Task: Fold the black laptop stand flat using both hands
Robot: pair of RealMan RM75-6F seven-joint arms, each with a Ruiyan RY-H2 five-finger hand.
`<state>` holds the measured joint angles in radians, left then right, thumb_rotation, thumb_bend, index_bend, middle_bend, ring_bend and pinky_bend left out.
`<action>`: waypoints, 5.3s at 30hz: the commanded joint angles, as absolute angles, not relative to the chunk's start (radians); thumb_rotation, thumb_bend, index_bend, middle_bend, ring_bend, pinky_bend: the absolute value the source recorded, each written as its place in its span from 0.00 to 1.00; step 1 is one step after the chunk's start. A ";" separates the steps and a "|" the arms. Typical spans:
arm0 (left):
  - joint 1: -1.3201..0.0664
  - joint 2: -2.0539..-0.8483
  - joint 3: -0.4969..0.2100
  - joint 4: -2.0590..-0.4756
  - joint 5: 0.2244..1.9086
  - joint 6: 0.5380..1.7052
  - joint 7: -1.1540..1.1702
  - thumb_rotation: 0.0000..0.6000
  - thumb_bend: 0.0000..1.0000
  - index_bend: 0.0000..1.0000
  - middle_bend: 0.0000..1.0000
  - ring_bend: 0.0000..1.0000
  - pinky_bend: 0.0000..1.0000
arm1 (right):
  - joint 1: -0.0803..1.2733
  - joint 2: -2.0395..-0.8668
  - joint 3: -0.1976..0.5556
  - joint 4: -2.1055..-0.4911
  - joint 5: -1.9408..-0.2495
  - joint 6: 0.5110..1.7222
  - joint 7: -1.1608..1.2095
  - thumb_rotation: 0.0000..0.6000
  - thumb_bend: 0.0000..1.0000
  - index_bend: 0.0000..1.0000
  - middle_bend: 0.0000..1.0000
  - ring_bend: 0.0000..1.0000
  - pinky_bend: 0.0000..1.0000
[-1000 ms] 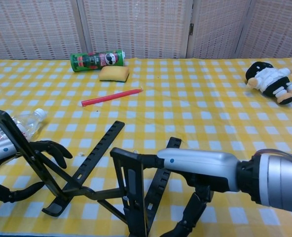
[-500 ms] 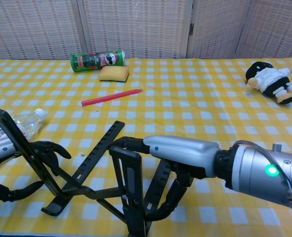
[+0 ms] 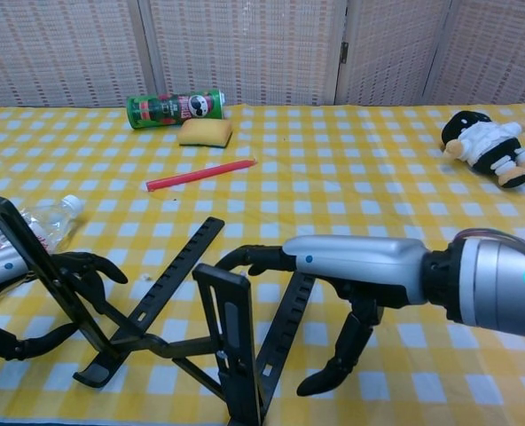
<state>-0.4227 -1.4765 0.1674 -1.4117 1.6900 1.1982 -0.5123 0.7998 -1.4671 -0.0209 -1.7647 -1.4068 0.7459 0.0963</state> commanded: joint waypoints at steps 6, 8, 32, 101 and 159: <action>-0.425 -1.474 0.164 -1.421 1.687 1.193 -0.504 1.00 0.50 0.46 0.26 0.14 0.02 | 0.805 -1.532 0.005 -1.711 -1.383 0.747 0.064 0.98 0.19 0.00 0.01 0.08 0.00; -0.426 -1.473 0.163 -1.423 1.685 1.192 -0.502 1.00 0.50 0.46 0.26 0.14 0.02 | 0.807 -1.554 0.008 -1.693 -1.387 0.746 0.059 0.98 0.19 0.00 0.01 0.08 0.00; -0.430 -1.479 0.159 -1.426 1.676 1.176 -0.494 1.00 0.50 0.46 0.26 0.14 0.02 | 0.822 -1.625 0.019 -1.636 -1.403 0.732 0.048 0.98 0.19 0.00 0.01 0.09 0.00; -0.409 -1.417 0.129 -1.504 1.708 1.274 -0.422 1.00 0.44 0.12 0.10 0.00 0.00 | 0.573 -1.401 0.008 -1.814 -1.499 1.118 0.385 0.98 0.19 0.00 0.00 0.00 0.00; -0.675 -1.472 -0.017 -1.280 1.589 1.023 -0.070 1.00 0.31 0.07 0.09 0.00 0.00 | 0.717 -1.719 0.062 -1.284 -1.575 0.921 -0.410 1.00 0.19 0.62 0.81 0.91 0.86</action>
